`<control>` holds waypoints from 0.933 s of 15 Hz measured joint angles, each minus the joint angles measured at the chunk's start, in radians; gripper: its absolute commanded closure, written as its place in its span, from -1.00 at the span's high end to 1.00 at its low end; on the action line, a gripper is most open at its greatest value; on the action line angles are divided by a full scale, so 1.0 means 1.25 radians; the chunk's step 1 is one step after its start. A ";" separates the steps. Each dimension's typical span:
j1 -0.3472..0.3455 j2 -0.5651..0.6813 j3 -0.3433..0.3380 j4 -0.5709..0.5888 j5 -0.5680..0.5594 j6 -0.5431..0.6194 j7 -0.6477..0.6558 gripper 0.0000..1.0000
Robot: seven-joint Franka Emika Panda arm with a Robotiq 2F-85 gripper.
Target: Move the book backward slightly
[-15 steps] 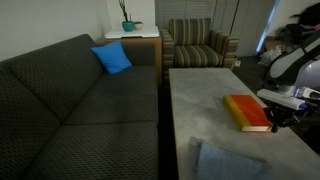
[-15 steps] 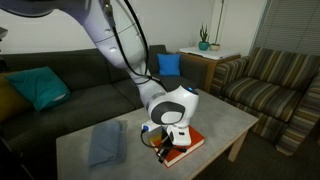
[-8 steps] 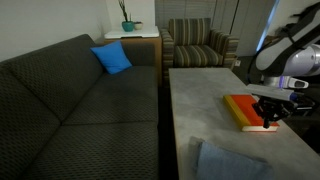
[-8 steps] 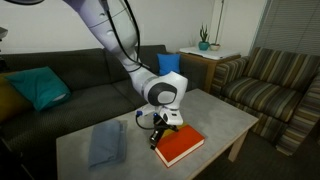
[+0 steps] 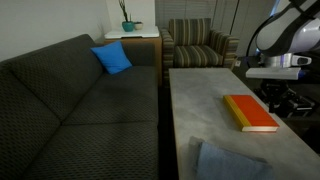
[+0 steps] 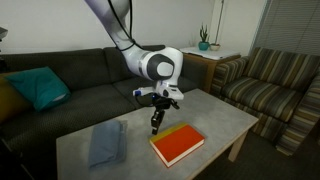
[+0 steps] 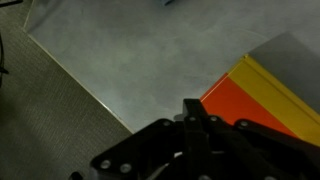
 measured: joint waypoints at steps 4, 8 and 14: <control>0.000 -0.038 0.000 -0.026 -0.036 0.000 0.000 -1.00; 0.000 -0.054 0.000 -0.041 -0.044 0.001 -0.001 -1.00; 0.000 -0.055 0.000 -0.052 -0.045 0.001 -0.001 -0.14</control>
